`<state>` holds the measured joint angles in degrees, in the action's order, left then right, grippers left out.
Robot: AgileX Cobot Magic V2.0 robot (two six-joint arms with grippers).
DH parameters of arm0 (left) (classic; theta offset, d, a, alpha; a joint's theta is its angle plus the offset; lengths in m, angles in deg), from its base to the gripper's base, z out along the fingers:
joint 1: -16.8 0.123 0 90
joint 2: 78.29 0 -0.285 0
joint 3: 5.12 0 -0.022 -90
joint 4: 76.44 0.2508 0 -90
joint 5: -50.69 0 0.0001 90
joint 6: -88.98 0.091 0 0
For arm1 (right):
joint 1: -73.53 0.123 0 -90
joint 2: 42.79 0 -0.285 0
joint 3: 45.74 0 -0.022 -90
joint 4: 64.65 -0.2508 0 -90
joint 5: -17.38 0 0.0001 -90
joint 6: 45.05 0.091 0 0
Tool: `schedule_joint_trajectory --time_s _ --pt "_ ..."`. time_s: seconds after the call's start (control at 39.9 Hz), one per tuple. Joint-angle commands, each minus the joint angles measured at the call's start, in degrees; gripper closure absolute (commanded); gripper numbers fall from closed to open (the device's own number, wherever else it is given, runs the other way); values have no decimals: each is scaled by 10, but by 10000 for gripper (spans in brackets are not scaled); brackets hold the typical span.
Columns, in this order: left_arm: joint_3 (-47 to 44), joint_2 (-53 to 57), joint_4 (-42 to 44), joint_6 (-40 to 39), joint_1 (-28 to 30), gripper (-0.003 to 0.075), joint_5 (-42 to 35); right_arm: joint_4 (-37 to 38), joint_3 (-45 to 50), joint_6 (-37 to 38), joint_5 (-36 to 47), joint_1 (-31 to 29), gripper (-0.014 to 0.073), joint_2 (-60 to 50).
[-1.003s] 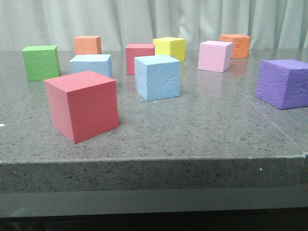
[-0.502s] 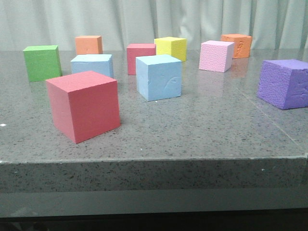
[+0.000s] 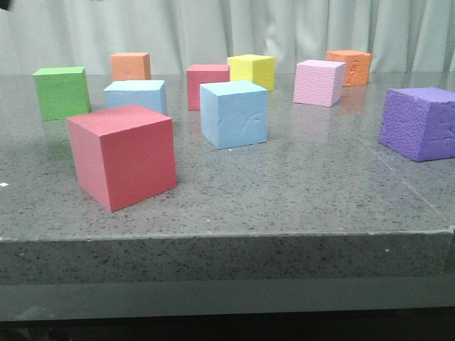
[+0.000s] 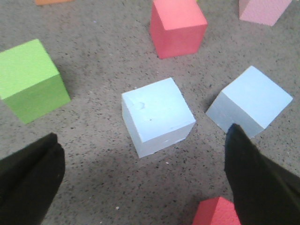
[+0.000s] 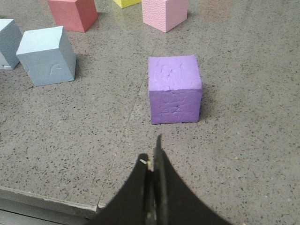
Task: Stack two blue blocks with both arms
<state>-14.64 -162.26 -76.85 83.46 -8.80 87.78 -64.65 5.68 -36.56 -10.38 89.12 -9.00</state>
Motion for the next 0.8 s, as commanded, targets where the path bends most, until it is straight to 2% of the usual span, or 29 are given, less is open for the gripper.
schedule_joint_trajectory --time_s 0.0,0.3,0.5,0.65,0.7,0.78 --pt "71 -39 -5 -11 -14 50 10 10 -14 -8 44 -3 660 1" --pt "236 -192 11 -85 -22 50 162 10 -14 -8 45 -3 660 1" --pt "290 -264 11 -108 -22 50 210 10 -14 -8 45 -3 660 1" --pt "309 -289 11 -108 -22 51 220 10 -14 -8 45 -3 660 1" --pt "311 -292 11 -108 -22 60 220 10 -14 -8 44 -3 660 1" --pt "315 -292 11 -109 -22 111 220 10 -14 -8 44 -3 660 1"
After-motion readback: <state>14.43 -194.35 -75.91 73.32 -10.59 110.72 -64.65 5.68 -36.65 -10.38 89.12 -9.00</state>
